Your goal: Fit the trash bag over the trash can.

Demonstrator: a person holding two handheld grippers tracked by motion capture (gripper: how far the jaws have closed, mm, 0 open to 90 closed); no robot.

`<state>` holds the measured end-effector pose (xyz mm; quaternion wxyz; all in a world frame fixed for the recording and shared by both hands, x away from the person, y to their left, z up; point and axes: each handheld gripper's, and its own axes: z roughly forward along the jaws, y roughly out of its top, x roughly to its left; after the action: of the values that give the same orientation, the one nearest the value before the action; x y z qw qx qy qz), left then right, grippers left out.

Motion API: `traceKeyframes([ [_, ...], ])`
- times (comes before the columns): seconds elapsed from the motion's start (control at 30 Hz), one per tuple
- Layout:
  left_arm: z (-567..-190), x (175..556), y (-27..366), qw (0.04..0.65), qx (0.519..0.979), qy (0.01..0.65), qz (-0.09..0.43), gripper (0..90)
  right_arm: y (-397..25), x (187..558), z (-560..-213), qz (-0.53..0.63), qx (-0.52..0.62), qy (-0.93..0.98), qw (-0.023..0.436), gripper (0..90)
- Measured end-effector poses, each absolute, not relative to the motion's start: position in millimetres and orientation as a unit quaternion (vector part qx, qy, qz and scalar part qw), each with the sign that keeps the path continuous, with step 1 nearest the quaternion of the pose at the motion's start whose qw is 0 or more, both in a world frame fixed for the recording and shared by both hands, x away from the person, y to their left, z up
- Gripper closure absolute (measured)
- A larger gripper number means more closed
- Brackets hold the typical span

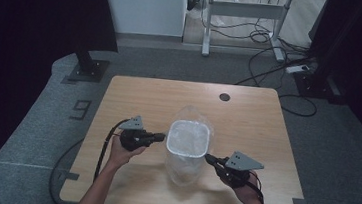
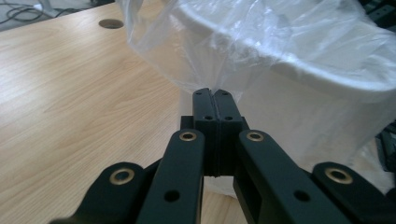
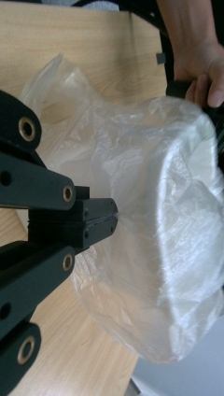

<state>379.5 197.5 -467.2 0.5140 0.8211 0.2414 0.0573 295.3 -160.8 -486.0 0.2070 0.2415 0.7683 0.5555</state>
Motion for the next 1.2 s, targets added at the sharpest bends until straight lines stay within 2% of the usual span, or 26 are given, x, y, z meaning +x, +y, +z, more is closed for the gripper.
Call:
traceKeyframes([
  [0.43,-477.0,387.5,189.2,0.481,0.832,0.274,0.047,90.0,-157.2,301.7,-495.0,0.538,0.261,0.775,0.205,89.3],
  [0.93,-479.2,393.5,176.9,0.468,0.839,0.274,0.041,90.0,-157.1,312.9,-502.4,0.526,0.283,0.776,0.201,89.2],
  [0.97,-478.8,392.8,177.0,0.468,0.839,0.274,0.045,90.0,-157.2,312.6,-502.3,0.527,0.284,0.775,0.201,88.5],
  [1.07,-477.6,391.2,178.3,0.469,0.839,0.273,0.051,89.8,-160.6,309.8,-499.4,0.532,0.284,0.77,0.208,75.0],
  [1.2,-477.9,391.4,178.7,0.468,0.839,0.273,0.053,89.7,-174.1,305.9,-487.0,0.555,0.283,0.752,0.215,67.9],
])
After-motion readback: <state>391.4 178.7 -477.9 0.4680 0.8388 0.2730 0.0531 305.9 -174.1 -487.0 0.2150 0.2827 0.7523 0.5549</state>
